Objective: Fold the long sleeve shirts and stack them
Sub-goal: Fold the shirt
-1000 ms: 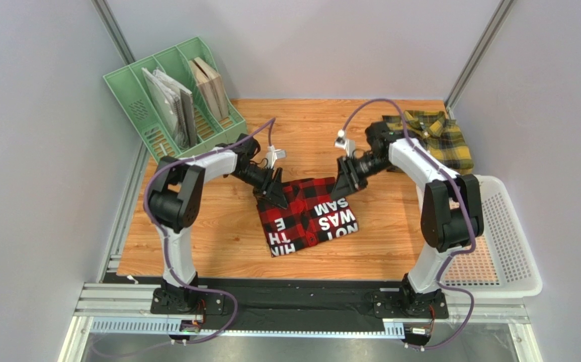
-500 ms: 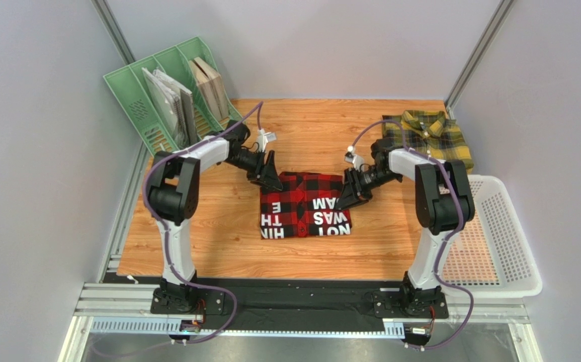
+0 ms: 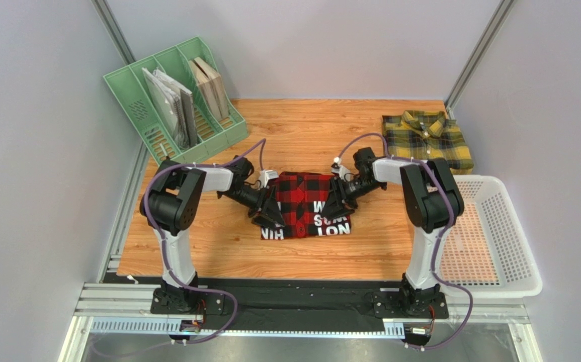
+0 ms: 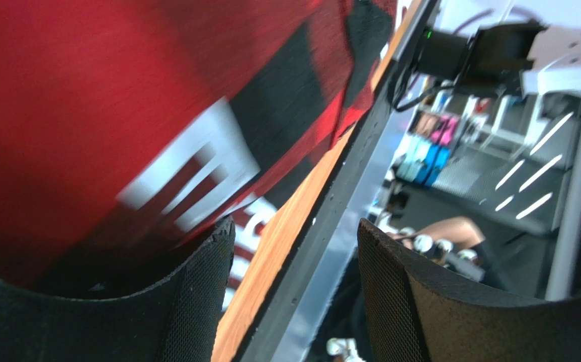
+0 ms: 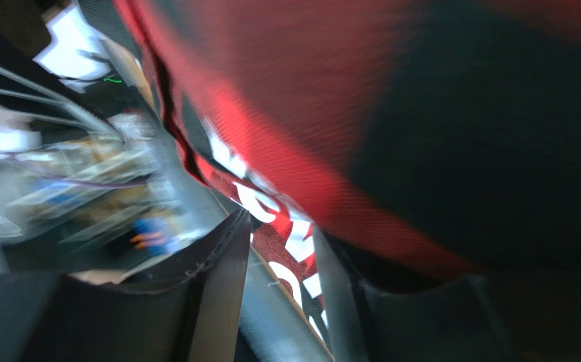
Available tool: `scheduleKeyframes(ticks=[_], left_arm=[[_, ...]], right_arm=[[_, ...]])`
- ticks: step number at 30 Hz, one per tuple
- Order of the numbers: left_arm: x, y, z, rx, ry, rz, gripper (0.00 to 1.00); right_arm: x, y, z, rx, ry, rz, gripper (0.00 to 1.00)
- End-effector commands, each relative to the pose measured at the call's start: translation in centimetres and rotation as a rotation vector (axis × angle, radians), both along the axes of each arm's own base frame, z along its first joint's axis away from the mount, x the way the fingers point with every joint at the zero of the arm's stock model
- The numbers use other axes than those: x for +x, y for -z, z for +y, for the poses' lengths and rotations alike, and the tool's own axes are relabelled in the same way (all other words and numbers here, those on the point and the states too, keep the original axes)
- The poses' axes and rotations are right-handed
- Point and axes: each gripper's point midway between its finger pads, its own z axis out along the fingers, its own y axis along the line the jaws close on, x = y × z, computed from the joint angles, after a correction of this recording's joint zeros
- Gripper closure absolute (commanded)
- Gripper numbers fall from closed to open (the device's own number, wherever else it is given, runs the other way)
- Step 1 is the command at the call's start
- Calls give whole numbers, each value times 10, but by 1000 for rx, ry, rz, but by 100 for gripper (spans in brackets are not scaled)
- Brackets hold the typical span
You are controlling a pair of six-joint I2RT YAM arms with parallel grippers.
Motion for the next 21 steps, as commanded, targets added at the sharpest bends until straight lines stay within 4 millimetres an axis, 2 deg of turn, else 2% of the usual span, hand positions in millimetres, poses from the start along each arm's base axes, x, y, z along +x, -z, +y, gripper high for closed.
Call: scheduleKeyframes(ticks=[1, 2, 3, 4, 5, 6, 7, 8, 10, 11, 12, 13, 14, 15, 17, 18, 19, 20, 21], left_arm=[[4, -21, 1, -53, 18, -95, 32], [-4, -31, -5, -85, 62, -135, 31], [-24, -43, -16, -118, 137, -153, 31], [-35, -63, -18, -156, 174, -226, 31], [-41, -72, -20, -175, 188, -257, 31], [-39, -82, -21, -204, 180, -300, 30], [-39, -94, -16, -209, 160, -358, 30], [-33, -99, -12, -201, 135, -389, 29], [-11, -110, 6, -163, 36, -469, 27], [-1, -114, 13, -142, -12, -481, 26], [15, -117, 27, -112, -84, -498, 25], [27, -123, 36, -71, -137, -545, 24], [35, -125, 44, -43, -172, -564, 22], [51, -125, 57, 27, -233, -605, 22], [65, -130, 70, 87, -286, -652, 20], [78, -135, 78, 141, -313, -705, 19], [83, -134, 81, 172, -324, -713, 13], [87, -134, 84, 196, -333, -714, 6], [94, -140, 87, 217, -344, -746, 6]], right_arm=[[32, 54, -67, -296, 47, 0, 54], [42, 58, -74, -330, 42, -25, 53], [62, 49, -78, -358, 9, -100, 53], [79, 45, -83, -411, -8, -164, 53], [91, 40, -84, -440, -36, -208, 53], [115, 23, -74, -457, -110, -324, 53], [127, 16, -73, -512, -148, -387, 53], [136, 7, -67, -531, -186, -438, 53], [154, -36, -39, -504, -229, -596, 48], [158, -49, -31, -501, -229, -648, 45], [161, -63, -15, -491, -237, -723, 32], [162, -76, -14, -521, -225, -771, 25], [159, -81, -10, -532, -228, -795, 22], [155, -82, 4, -532, -246, -823, 12], [146, -69, 7, -576, -270, -819, 5], [142, -63, 18, -582, -295, -829, 2], [140, -54, 20, -607, -313, -822, 1], [138, -37, 22, -621, -339, -793, 1], [133, -25, 28, -622, -366, -775, 1]])
